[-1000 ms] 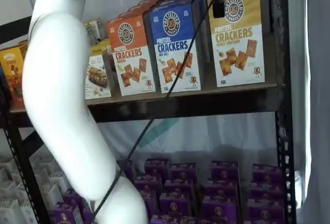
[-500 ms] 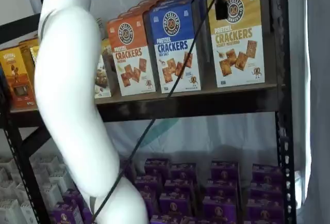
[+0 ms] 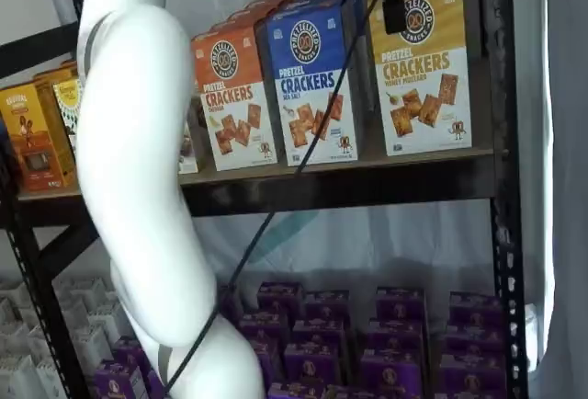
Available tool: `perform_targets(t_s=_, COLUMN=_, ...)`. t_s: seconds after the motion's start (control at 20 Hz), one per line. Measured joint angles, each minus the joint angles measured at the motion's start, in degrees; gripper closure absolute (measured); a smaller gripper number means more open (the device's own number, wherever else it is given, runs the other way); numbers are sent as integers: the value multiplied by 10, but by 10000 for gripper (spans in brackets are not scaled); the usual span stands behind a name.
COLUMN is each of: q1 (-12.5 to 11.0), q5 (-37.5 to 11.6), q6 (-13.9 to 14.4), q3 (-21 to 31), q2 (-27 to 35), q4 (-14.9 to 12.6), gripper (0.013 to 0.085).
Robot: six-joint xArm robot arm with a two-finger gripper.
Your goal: Retrieve the yellow and white box located on the top shelf, the sixth one from the left
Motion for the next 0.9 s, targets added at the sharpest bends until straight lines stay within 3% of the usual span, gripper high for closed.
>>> perform_targets(t_s=0.35, q1=17, q5=26, q6=9, q3=-15, q2=9, q4=-40, gripper=130)
perform_targets(t_s=0.6, q1=16, q5=41, q6=12, q3=-25, q2=16, q4=-36, gripper=130)
perform_targets(t_s=0.7, q1=14, q5=46, q6=12, q3=-29, q2=18, q4=-31, gripper=210)
perform_targets(t_s=0.9, q1=13, q5=51, q6=12, q3=-35, q2=21, q4=-30, gripper=290)
